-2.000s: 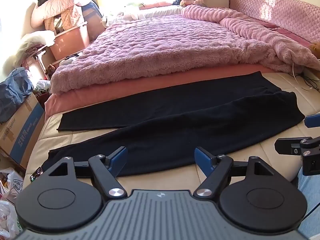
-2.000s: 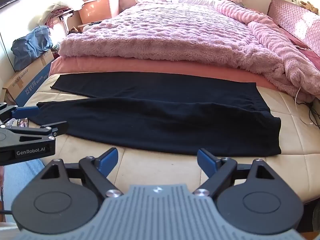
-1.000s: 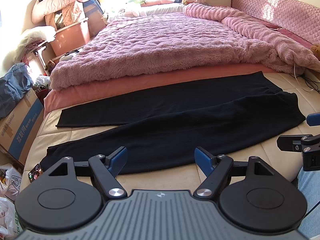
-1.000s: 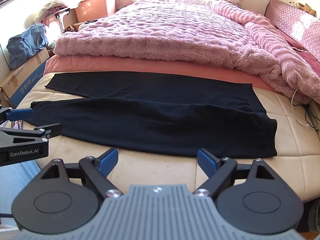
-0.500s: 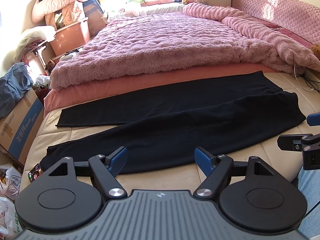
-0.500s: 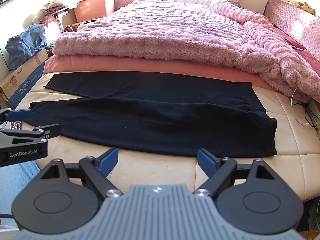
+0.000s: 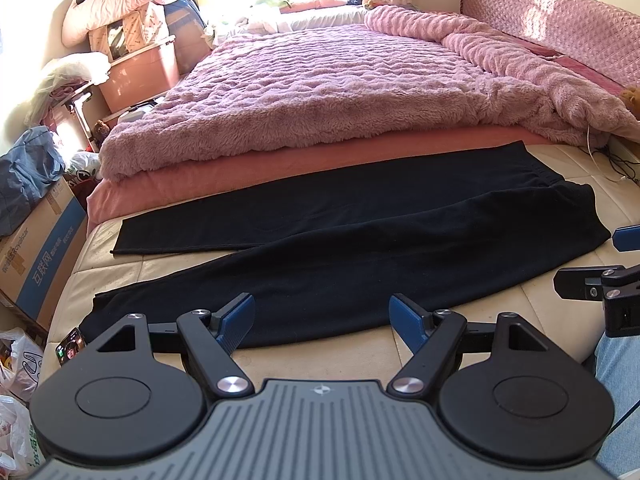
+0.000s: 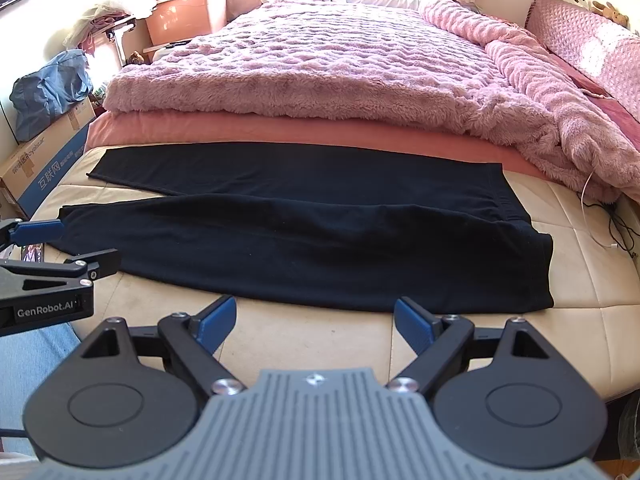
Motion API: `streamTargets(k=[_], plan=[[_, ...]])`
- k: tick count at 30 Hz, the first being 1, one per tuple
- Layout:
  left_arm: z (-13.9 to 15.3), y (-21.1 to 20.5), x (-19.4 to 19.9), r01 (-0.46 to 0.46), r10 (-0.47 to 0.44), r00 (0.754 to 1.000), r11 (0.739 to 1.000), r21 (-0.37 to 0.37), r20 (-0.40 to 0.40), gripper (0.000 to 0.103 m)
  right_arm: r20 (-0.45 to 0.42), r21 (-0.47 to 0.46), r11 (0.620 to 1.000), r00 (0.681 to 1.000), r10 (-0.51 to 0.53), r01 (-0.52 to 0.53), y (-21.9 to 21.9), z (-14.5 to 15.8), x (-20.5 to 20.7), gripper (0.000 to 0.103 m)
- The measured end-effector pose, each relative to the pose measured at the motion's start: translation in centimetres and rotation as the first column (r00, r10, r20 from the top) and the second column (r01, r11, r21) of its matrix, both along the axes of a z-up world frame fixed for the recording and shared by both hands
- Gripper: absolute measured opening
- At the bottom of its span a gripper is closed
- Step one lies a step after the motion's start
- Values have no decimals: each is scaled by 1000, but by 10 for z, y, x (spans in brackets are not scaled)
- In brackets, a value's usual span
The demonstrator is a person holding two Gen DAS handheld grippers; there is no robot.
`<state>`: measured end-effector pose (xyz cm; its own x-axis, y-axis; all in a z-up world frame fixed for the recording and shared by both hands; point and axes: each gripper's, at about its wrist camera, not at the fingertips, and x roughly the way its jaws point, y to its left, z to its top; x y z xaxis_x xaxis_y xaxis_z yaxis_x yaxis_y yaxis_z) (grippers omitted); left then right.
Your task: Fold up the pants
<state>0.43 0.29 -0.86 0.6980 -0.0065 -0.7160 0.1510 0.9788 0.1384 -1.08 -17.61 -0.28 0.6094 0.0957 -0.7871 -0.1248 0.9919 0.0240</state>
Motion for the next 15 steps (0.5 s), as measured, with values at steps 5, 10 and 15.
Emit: streamTargets(k=[5, 10, 15], plan=[[-1, 0, 1, 0, 0, 1000, 1000, -1, 0, 90, -2, 1, 1000, 1000, -2, 2, 0, 0, 0, 82], [0, 0, 0, 0, 0, 1000, 1000, 0, -1, 90, -2, 1, 1000, 1000, -4, 4, -1, 0, 1, 82], [0, 0, 0, -1, 1, 1000, 1000, 0, -1, 90, -2, 2, 1000, 1000, -4, 4, -1, -1, 1, 82]])
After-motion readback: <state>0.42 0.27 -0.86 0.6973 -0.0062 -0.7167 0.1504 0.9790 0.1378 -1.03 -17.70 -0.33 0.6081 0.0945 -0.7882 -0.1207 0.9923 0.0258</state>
